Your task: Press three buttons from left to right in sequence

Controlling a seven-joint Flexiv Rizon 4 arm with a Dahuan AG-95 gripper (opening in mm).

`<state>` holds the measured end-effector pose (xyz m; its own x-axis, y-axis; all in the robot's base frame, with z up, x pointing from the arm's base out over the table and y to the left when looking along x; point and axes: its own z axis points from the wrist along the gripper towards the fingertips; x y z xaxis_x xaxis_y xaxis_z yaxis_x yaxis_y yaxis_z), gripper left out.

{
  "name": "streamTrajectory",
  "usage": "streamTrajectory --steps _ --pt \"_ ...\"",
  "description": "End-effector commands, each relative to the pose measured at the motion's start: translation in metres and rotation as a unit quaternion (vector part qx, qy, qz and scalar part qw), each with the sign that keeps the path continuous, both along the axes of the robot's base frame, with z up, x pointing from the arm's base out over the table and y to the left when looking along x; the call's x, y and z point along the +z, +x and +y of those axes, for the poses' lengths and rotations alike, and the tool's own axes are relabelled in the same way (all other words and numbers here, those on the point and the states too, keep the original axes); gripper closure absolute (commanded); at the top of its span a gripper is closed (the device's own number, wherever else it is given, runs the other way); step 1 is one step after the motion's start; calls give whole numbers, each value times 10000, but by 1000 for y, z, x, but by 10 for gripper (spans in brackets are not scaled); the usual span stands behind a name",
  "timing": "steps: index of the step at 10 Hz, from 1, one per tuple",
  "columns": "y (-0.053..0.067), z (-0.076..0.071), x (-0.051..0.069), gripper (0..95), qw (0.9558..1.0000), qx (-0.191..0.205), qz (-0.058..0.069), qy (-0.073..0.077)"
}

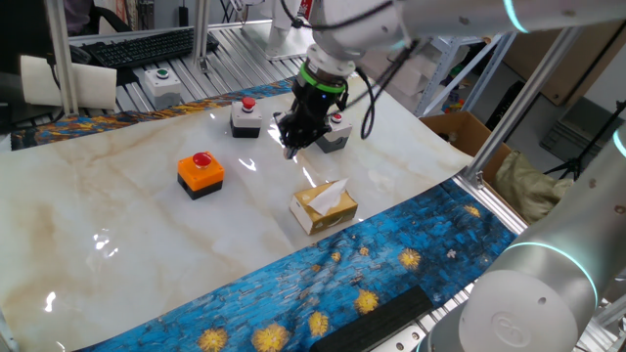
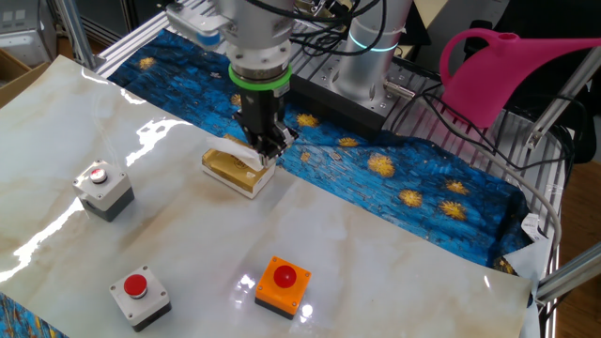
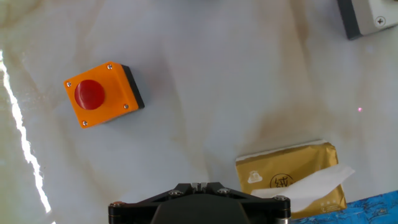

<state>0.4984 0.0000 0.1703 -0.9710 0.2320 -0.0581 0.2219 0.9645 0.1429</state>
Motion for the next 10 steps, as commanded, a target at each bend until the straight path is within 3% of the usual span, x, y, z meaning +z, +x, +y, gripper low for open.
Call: streamTrajectory --steps 1,3,7,10 --pt "2 0 0 950 10000 -25 -28 -3" --pt "2 0 0 950 9999 117 -67 -67" --pt "2 0 0 950 9985 266 -141 -449" --pt "2 0 0 950 9984 351 -114 -423"
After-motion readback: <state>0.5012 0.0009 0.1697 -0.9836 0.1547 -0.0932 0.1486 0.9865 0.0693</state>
